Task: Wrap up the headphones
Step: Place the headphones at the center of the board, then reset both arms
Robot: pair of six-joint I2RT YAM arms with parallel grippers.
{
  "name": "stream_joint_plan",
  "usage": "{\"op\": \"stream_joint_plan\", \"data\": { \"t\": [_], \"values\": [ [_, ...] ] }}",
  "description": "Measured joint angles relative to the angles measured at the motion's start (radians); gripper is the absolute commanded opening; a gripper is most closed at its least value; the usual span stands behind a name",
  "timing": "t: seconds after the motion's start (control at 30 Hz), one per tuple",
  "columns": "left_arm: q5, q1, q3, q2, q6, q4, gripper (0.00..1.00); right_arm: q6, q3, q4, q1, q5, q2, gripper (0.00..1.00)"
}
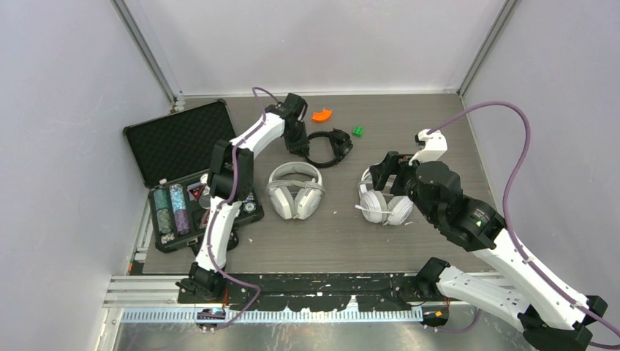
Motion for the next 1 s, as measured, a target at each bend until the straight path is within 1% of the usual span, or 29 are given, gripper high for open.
{"op": "stream_joint_plan", "data": {
  "t": [0.13,0.23,0.33,0.4,0.43,0.47,0.5,0.53,0.67,0.73,0.9,1.0],
  "values": [
    [0.014,0.011,0.0,0.0,0.002,-0.001,0.35,0.0,0.0,0.006,0.0,-0.001,0.001,0.82],
    [0.032,0.024,0.01,0.0,0.006,-0.019,0.45,0.005,-0.001,0.019,0.0,-0.009,0.008,0.85],
    [0.063,0.038,0.05,-0.002,0.016,-0.055,0.53,0.022,-0.011,0.035,0.0,-0.031,0.034,0.86],
    [0.086,0.042,0.089,-0.012,0.032,-0.084,0.62,0.038,-0.016,0.039,0.0,-0.041,0.063,0.87],
    [0.096,0.043,0.111,-0.023,0.04,-0.101,0.68,0.044,-0.017,0.041,0.0,-0.042,0.075,0.87],
    [0.105,0.045,0.138,-0.038,0.053,-0.119,0.78,0.056,-0.017,0.043,0.0,-0.042,0.095,0.87],
    [0.114,0.047,0.161,-0.061,0.064,-0.134,0.95,0.067,-0.017,0.045,0.0,-0.037,0.12,0.87],
    [0.12,0.048,0.174,-0.083,0.073,-0.14,0.99,0.074,-0.017,0.045,0.0,-0.031,0.138,0.88],
    [0.162,0.048,0.182,-0.253,0.115,-0.147,1.0,0.081,-0.015,0.043,0.0,0.026,0.204,0.9],
    [0.18,0.048,0.154,-0.369,0.139,-0.138,1.0,0.062,0.007,0.035,0.0,0.061,0.224,0.91],
    [0.214,0.045,-0.027,-0.68,0.169,-0.08,1.0,0.015,0.127,0.048,0.0,0.158,0.226,0.93],
    [0.235,0.043,-0.155,-0.805,0.175,-0.039,1.0,0.008,0.143,0.084,0.0,0.167,0.194,0.93]
  ]
}}
